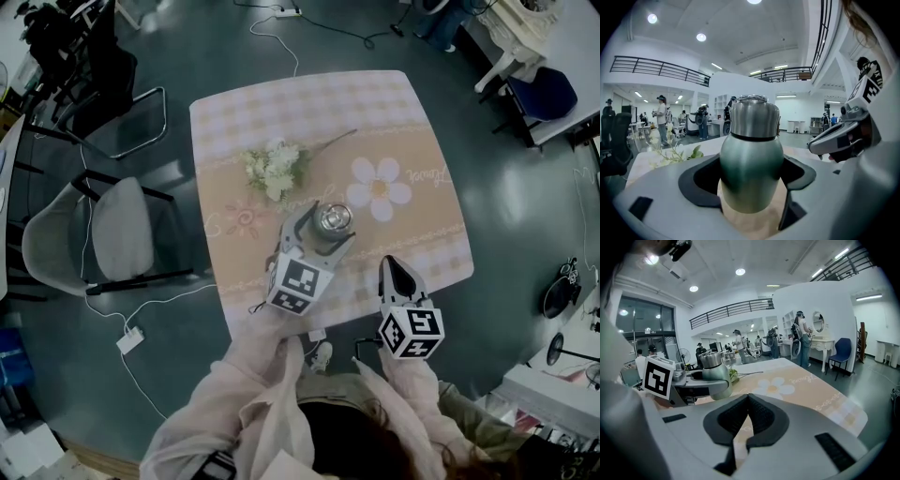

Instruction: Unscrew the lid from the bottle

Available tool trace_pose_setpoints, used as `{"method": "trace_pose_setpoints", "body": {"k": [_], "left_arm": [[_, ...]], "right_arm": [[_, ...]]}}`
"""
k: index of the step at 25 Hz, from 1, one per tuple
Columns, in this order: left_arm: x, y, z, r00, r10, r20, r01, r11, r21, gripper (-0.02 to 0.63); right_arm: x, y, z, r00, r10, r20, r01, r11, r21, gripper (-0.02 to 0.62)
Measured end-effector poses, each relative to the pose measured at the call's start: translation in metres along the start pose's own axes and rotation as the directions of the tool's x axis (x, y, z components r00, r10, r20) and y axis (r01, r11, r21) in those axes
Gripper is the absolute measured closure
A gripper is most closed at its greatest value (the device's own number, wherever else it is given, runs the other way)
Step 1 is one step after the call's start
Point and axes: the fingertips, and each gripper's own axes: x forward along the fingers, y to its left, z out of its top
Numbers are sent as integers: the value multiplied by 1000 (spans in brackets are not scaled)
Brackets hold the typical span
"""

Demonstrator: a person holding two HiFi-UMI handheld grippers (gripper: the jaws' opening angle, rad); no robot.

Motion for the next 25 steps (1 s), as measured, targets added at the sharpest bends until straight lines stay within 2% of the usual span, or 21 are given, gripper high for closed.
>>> {"method": "trace_pose_setpoints", "body": {"k": [8,15,25], "left_arm": [[-27,-17,3,999,-16,-35,17,1000,26,227],[-52,-28,11,998,-28,-47,28,1000,-9,227],[-85,-52,20,998,-27,-64,25,999,-24,226]], "right_arm": [[-10,17,12,998,51,46,-51,999,-8,581],[-23,33,25,990,113,90,-111,994,-21,581],[-50,66,61,953,256,159,-249,966,-68,581]]}}
